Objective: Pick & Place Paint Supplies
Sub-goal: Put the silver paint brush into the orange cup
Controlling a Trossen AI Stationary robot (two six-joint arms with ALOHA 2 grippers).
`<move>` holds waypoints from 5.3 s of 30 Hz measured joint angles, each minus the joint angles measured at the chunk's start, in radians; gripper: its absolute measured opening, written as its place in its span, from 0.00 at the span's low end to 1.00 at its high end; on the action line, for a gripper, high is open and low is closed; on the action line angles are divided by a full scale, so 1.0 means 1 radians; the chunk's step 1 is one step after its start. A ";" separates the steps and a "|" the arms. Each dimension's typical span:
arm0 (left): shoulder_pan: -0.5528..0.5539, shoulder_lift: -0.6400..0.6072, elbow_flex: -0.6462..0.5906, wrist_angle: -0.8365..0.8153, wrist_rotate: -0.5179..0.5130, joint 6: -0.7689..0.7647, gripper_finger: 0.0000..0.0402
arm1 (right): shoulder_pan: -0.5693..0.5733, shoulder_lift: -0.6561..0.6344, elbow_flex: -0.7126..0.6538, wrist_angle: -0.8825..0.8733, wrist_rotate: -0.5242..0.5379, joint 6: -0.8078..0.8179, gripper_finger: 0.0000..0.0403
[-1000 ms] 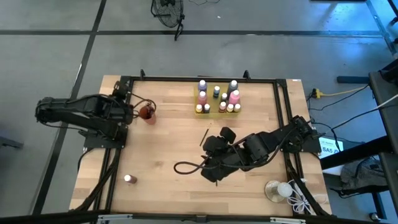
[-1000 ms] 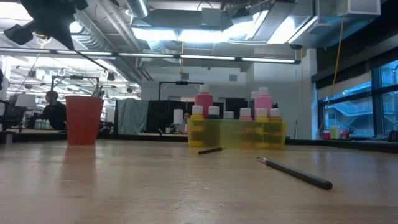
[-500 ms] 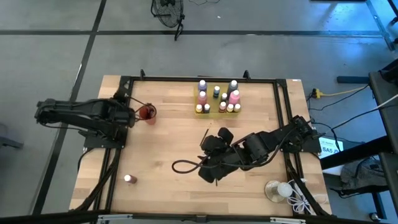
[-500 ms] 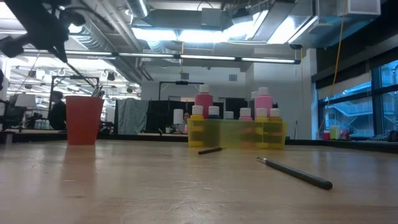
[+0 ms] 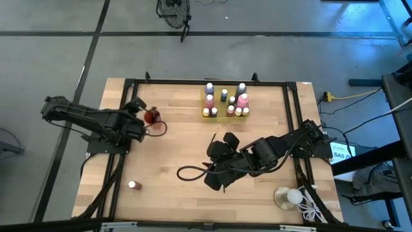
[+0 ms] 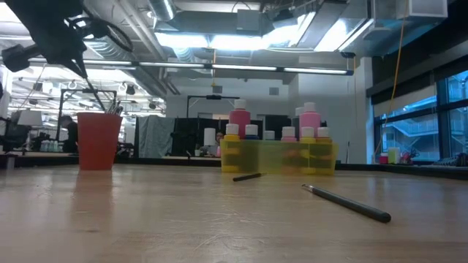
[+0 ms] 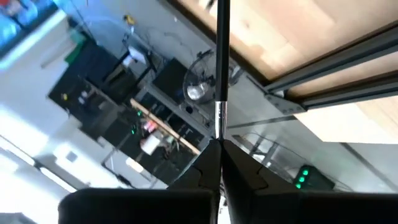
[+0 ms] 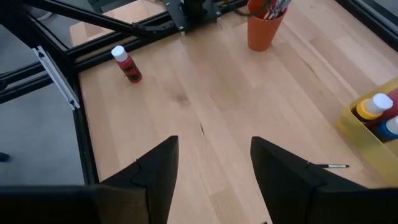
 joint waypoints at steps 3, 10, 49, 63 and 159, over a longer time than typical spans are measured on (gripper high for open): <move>-0.035 0.034 0.000 0.000 0.016 -0.003 0.01 | 0.000 0.000 0.000 0.000 0.000 0.000 0.50; -0.048 0.066 0.000 0.000 0.028 -0.063 0.01 | 0.001 0.002 0.000 0.000 0.000 -0.002 0.50; -0.085 0.066 0.119 0.000 -0.029 -0.088 0.21 | 0.000 0.039 0.000 0.008 -0.011 -0.038 0.50; -0.086 0.065 0.438 0.048 0.505 -0.481 0.22 | -0.019 0.039 0.000 -0.126 -0.101 0.162 0.51; -0.765 0.247 0.431 0.982 0.137 -1.188 0.40 | -0.243 0.138 -0.750 0.301 -0.518 0.656 0.44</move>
